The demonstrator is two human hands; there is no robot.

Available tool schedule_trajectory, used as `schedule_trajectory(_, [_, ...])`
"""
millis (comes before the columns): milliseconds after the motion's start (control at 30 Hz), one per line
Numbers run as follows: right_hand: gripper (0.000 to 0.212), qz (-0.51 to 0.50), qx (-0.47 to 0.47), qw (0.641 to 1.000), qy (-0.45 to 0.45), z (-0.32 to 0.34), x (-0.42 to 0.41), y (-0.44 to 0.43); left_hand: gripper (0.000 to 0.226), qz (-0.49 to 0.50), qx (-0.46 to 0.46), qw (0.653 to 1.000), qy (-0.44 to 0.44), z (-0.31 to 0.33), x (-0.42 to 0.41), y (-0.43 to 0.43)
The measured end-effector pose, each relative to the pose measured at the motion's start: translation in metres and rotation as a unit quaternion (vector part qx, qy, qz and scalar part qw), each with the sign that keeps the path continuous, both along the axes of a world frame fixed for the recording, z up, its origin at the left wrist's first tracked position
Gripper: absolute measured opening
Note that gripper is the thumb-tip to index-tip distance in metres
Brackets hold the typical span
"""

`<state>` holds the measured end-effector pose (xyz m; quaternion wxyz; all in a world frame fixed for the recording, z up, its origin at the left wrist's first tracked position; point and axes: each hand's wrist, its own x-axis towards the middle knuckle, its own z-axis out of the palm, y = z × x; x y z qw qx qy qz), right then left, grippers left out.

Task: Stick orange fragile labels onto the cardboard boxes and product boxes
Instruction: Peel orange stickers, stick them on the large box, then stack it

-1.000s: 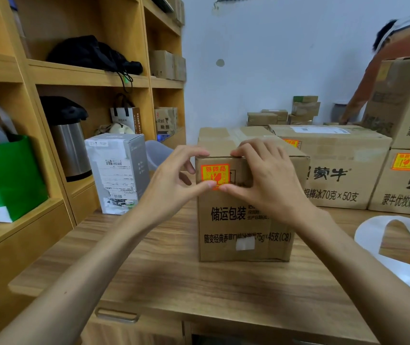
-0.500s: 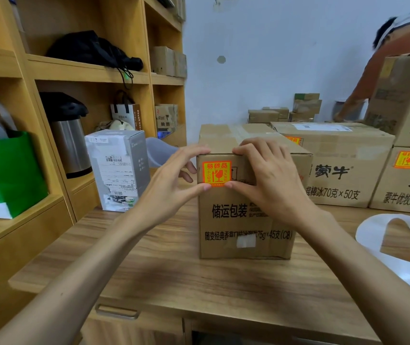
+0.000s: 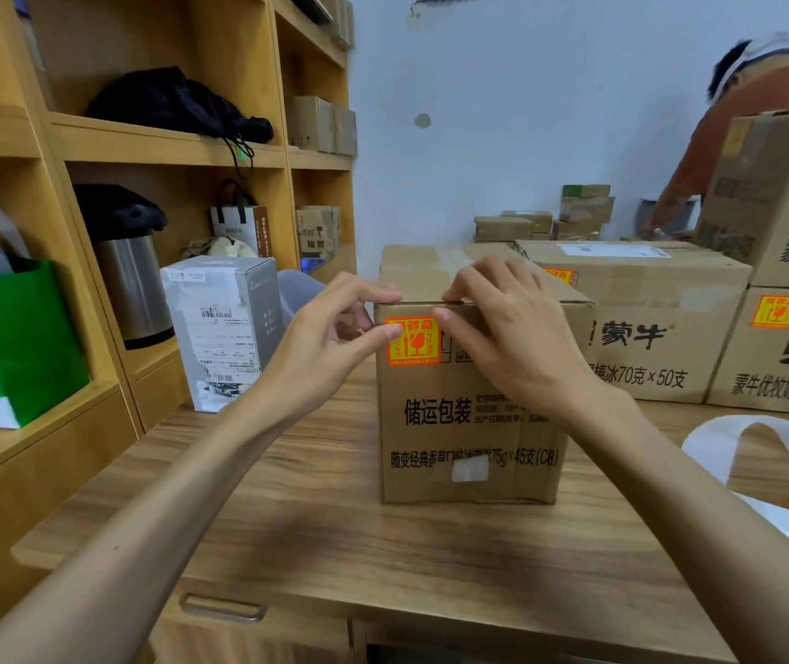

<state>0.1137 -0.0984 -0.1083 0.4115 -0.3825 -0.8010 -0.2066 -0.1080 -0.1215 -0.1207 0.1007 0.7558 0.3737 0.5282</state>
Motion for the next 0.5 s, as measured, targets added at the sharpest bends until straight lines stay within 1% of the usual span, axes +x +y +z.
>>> schedule_trajectory(100, [0.032, -0.005, 0.007, 1.000, -0.005, 0.000, -0.003, 0.000, 0.018, 0.009, 0.004, 1.000, -0.009, 0.001, 0.001, 0.001])
schedule_trajectory(200, [0.035, 0.000, 0.002, 1.000, -0.008, -0.001, 0.000, -0.002, 0.020, 0.015, 0.009, 1.000, -0.003, 0.002, 0.001, 0.000])
schedule_trajectory(267, [0.040, -0.009, 0.005, 1.000, -0.027, -0.005, 0.002, -0.002, 0.027, 0.018, 0.014, 1.000, 0.008, 0.000, 0.001, -0.002])
schedule_trajectory(400, [0.060, -0.021, 0.015, 0.997, -0.067, -0.011, 0.006, -0.002, 0.055, 0.029, 0.020, 0.996, 0.080, -0.009, 0.001, -0.004])
schedule_trajectory(433, [0.063, -0.020, 0.016, 0.997, -0.068, -0.010, 0.006, -0.003, 0.059, 0.034, 0.023, 0.995, 0.089, -0.010, 0.002, -0.004])
schedule_trajectory(500, [0.061, -0.015, 0.015, 0.999, -0.048, -0.007, 0.003, -0.004, 0.055, 0.047, 0.035, 0.995, 0.086, -0.008, 0.004, -0.003])
